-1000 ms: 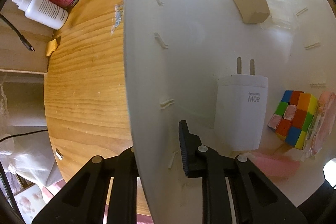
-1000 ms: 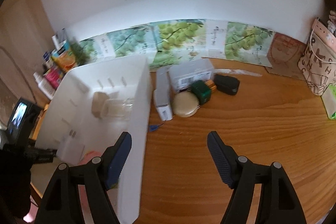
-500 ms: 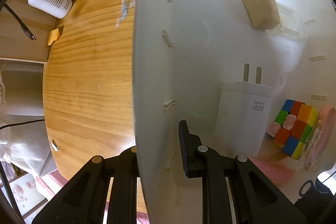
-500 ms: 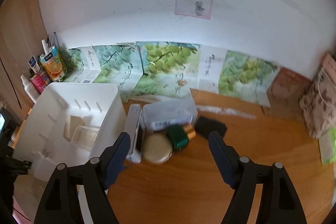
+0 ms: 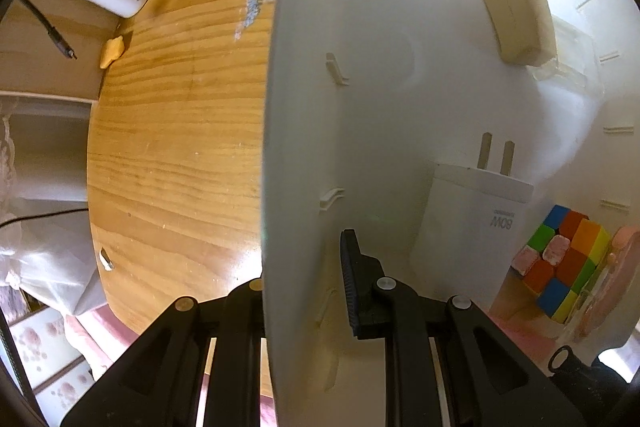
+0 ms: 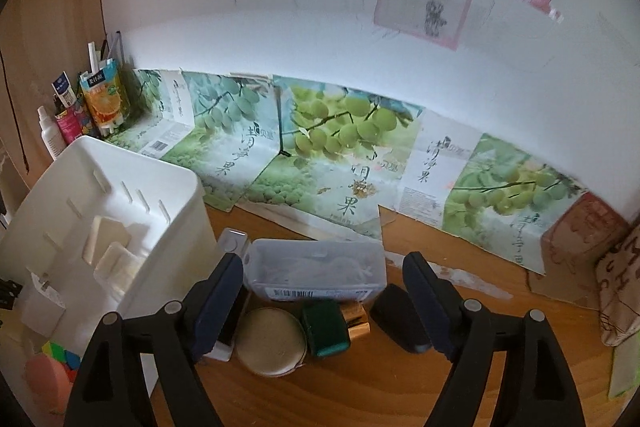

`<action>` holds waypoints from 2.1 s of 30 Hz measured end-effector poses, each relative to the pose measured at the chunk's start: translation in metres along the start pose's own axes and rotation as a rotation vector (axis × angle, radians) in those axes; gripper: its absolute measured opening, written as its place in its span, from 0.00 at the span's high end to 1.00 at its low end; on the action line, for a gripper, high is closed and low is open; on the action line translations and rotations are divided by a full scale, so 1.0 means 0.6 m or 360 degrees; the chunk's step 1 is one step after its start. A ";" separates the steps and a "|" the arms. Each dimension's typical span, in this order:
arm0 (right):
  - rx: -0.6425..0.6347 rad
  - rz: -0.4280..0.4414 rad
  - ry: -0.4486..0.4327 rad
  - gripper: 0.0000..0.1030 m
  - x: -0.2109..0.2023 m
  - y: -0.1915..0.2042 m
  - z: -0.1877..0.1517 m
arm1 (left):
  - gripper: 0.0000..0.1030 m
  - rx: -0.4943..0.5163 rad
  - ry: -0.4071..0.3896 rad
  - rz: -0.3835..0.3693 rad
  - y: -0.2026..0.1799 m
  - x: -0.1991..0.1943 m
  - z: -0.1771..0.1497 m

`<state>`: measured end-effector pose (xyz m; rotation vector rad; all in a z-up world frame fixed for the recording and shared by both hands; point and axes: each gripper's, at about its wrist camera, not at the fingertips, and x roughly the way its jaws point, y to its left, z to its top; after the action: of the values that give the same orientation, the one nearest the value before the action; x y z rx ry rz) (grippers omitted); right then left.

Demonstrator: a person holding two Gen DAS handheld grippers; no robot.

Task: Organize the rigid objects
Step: 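Move the right gripper back to the clear barcode-labelled box, then grasp the clear barcode-labelled box with the right gripper and lift it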

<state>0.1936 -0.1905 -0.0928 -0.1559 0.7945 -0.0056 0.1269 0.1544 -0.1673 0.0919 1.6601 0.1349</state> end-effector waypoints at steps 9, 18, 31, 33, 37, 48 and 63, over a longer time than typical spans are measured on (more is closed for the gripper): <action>-0.0002 0.0064 0.0069 0.15 0.034 -0.002 -0.002 | 0.81 -0.0049 0.0030 0.0015 0.010 0.011 -0.002; -0.0066 0.0013 0.0092 0.00 0.062 0.003 -0.014 | 0.81 -0.0074 0.0028 0.0013 0.027 0.025 -0.005; 0.0019 0.0047 0.0078 0.10 0.070 -0.003 -0.012 | 0.81 -0.0101 0.0032 0.0003 0.048 0.033 -0.013; 0.0031 0.0046 0.0071 0.10 0.070 -0.003 -0.012 | 0.81 -0.0105 0.0031 0.0001 0.050 0.034 -0.014; 0.0054 0.0043 0.0041 0.10 0.063 -0.004 -0.009 | 0.81 -0.0096 0.0038 0.0015 0.046 0.033 -0.013; 0.0121 -0.0001 -0.0091 0.10 0.001 -0.014 0.011 | 0.81 -0.0080 0.0036 0.0024 0.035 0.033 -0.011; 0.0124 -0.0037 -0.0264 0.10 -0.123 0.021 0.030 | 0.81 0.0004 0.0016 0.0025 0.011 0.022 -0.019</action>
<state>0.1541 -0.1710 -0.0296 -0.0905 0.6261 -0.0452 0.1144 0.1624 -0.1783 0.1067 1.6698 0.1453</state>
